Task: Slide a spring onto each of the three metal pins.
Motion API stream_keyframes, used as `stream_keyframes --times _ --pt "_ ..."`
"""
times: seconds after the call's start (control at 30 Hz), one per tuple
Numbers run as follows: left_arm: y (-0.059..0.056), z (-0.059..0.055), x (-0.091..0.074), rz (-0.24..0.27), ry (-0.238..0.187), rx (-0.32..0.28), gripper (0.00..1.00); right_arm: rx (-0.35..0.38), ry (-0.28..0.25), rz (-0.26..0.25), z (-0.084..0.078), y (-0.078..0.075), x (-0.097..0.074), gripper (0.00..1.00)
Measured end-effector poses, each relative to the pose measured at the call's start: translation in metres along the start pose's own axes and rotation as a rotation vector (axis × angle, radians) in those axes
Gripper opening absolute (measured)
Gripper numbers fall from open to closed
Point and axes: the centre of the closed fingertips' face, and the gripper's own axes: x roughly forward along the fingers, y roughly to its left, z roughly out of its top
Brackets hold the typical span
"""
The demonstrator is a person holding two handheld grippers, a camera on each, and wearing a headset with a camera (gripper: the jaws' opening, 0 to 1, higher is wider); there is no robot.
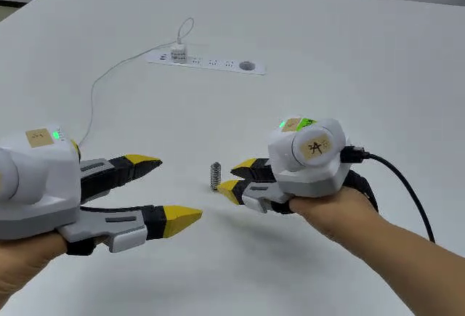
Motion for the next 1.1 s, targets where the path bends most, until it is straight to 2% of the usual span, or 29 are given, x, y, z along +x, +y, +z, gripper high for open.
stream_keyframes --times 0.27,0.5,0.93,1.1 --pt "-0.003 0.0 0.002 -0.005 0.0 0.003 0.65 -0.004 -0.011 0.005 -0.007 0.007 -0.02 0.22" --pt "-0.008 -0.006 0.005 -0.013 0.022 0.025 0.66 0.004 -0.011 -0.016 -0.019 0.002 -0.043 0.24" --pt "-0.01 -0.011 0.005 -0.02 0.035 0.028 0.68 0.031 -0.005 -0.084 -0.047 -0.016 -0.09 0.29" --pt "-0.012 -0.015 0.006 -0.023 0.047 0.035 0.68 0.05 -0.005 -0.118 -0.057 -0.029 -0.109 0.31"
